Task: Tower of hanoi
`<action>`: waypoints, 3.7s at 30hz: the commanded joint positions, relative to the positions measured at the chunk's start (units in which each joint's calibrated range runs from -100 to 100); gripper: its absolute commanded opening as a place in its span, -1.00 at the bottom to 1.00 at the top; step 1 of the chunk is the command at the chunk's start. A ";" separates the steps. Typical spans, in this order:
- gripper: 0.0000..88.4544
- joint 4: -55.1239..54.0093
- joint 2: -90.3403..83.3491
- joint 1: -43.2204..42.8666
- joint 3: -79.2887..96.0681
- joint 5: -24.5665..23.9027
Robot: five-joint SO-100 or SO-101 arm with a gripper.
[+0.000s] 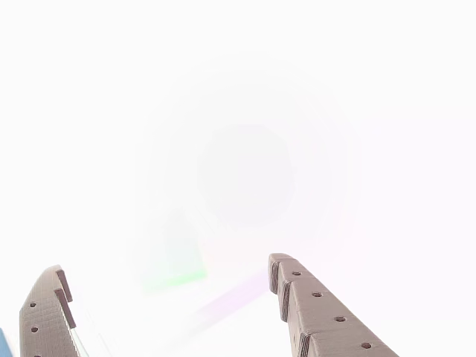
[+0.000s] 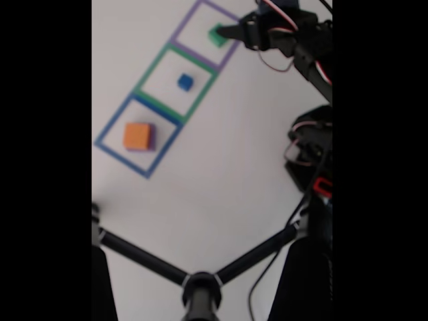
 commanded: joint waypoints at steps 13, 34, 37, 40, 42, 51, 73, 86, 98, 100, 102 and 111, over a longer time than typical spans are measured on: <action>-0.29 -43.50 27.10 -1.90 5.64 0.39; -0.39 -65.53 49.63 -3.63 -0.09 0.39; -0.42 -66.34 50.44 -3.91 -0.18 0.39; -0.47 -66.50 51.00 -4.20 -0.18 0.39; -0.51 -66.82 51.25 -4.30 -0.09 0.39; -0.65 -67.39 51.41 -5.54 0.73 0.39; -0.79 -56.86 39.05 -7.94 3.00 0.39; -0.81 17.55 -3.82 -10.63 -13.91 0.39; -0.81 64.75 -2.37 -18.87 -56.82 0.39; -0.81 69.86 -1.88 -21.08 -62.00 0.39; -0.81 73.42 -1.64 -23.66 -65.63 0.39; -0.82 76.01 -1.48 -35.36 -69.63 0.39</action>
